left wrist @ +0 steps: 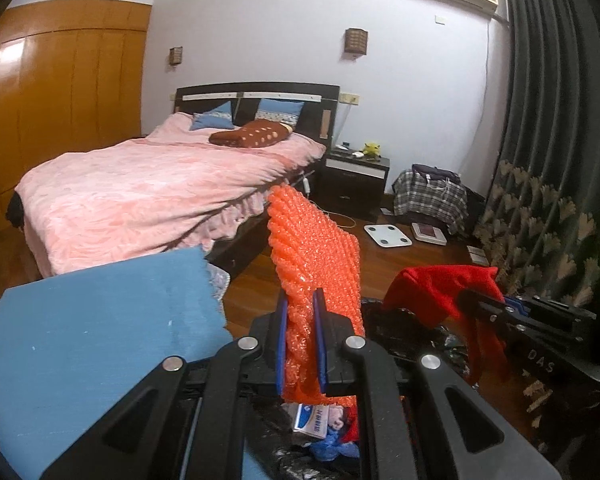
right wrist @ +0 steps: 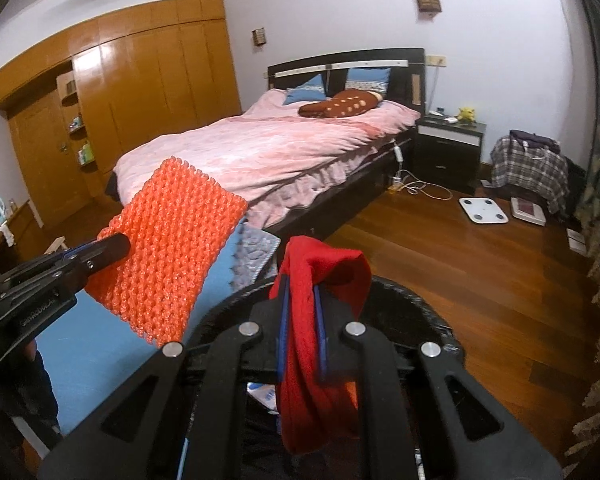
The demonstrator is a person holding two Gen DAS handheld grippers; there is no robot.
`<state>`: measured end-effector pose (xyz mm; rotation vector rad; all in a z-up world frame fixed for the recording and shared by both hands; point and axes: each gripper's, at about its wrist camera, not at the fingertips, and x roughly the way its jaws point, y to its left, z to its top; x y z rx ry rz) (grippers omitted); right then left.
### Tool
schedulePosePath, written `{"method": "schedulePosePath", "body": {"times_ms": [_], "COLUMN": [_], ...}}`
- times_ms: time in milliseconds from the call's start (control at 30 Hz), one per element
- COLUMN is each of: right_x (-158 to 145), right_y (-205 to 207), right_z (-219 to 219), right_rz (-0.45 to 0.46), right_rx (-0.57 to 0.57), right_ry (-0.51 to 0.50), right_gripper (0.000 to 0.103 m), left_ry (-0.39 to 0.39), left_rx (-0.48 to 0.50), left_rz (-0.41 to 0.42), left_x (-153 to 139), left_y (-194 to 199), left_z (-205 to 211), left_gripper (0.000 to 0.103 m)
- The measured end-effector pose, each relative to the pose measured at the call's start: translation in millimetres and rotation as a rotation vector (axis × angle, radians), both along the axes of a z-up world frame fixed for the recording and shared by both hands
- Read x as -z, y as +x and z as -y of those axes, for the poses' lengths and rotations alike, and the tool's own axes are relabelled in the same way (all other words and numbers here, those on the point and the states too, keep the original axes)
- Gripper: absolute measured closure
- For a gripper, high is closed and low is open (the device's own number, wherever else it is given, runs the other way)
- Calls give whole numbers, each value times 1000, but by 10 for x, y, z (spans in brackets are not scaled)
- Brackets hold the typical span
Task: Collect trash
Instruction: 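Carry the orange mesh and red glove over the bin with both grippers, then open both grippers over the bin to drop the mesh and glove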
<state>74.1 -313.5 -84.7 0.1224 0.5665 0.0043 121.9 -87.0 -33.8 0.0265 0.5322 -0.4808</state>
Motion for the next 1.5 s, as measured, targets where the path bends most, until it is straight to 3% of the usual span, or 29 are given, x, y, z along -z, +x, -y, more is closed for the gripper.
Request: {"method": "schedulePosePath", "body": {"times_ms": [467, 933, 1000, 1067, 1100, 1300, 1333, 1367, 1500], "right_x": [314, 780, 839, 877, 896, 929, 916, 896, 805], "right_y": [-74, 310, 366, 397, 400, 386, 374, 355, 285], "right_z": [293, 381, 389, 392, 395, 410, 411, 415, 395], "right_rz": [-65, -167, -188, -200, -203, -213, -210, -203, -184], "right_rx": [69, 62, 61, 71, 73, 99, 108, 112, 107], "right_ry": [2, 30, 26, 24, 26, 24, 22, 23, 37], "right_gripper": [92, 89, 79, 60, 58, 28, 17, 12, 9], "left_ry": [43, 92, 91, 82, 77, 68, 69, 71, 72], "left_rx": [90, 127, 125, 119, 110, 77, 74, 70, 59], "left_rz": [-49, -142, -154, -168, -167, -171, -170, -166, -140], "left_x": [351, 790, 823, 837, 835, 847, 838, 824, 726], "left_y": [175, 415, 461, 513, 532, 576, 570, 560, 498], "left_z": [537, 669, 653, 602, 572, 415, 402, 375, 277], "left_gripper": [91, 90, 86, 71, 61, 42, 37, 34, 14]}}
